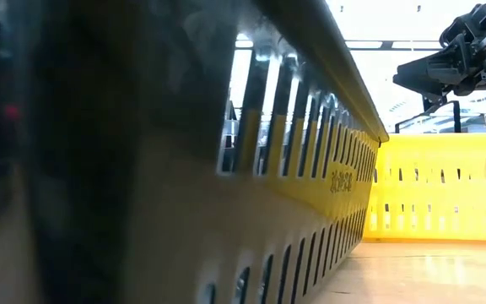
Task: Stack baskets on shelf by color
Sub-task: Stack the bottom left black bin on the top black bin
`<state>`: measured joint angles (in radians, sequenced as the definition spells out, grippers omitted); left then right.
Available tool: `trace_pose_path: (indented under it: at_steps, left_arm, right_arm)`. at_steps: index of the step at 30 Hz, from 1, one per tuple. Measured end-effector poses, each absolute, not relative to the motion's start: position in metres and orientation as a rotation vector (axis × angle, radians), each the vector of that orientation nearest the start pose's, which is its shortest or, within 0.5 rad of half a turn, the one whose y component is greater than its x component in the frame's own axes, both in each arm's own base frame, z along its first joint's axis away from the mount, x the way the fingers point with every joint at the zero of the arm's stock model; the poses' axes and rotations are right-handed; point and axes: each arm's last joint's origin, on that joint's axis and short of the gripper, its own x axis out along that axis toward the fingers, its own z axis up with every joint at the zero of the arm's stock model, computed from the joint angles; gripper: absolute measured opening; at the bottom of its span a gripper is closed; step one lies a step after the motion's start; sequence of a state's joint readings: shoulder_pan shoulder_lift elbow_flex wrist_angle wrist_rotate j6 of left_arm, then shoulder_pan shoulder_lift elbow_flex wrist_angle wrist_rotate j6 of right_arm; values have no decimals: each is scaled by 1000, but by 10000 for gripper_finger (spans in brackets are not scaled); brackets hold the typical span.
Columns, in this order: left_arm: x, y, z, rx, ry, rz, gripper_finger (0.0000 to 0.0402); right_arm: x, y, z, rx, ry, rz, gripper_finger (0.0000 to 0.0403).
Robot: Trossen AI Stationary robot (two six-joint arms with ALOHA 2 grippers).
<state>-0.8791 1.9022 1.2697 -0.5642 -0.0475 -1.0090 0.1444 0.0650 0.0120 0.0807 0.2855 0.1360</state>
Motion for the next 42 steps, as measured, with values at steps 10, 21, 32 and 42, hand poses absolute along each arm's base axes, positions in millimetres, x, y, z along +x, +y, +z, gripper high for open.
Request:
trace_pose_path:
  at_steps: [10, 21, 32, 42]
  left_arm:
    - [240, -287, 167, -323, 1306, -91, 4]
    - [237, -284, 165, -291, 1332, -59, 4]
    - [237, -284, 165, -298, 1341, -60, 4]
    - [237, -283, 165, -311, 1359, -63, 4]
  right_arm:
    - [100, 6, 170, 142, -37, -139, 113]
    - [100, 6, 170, 142, -37, -139, 113]
    - [100, 6, 170, 142, -37, -139, 113]
    - [100, 6, 170, 142, -37, -139, 113]
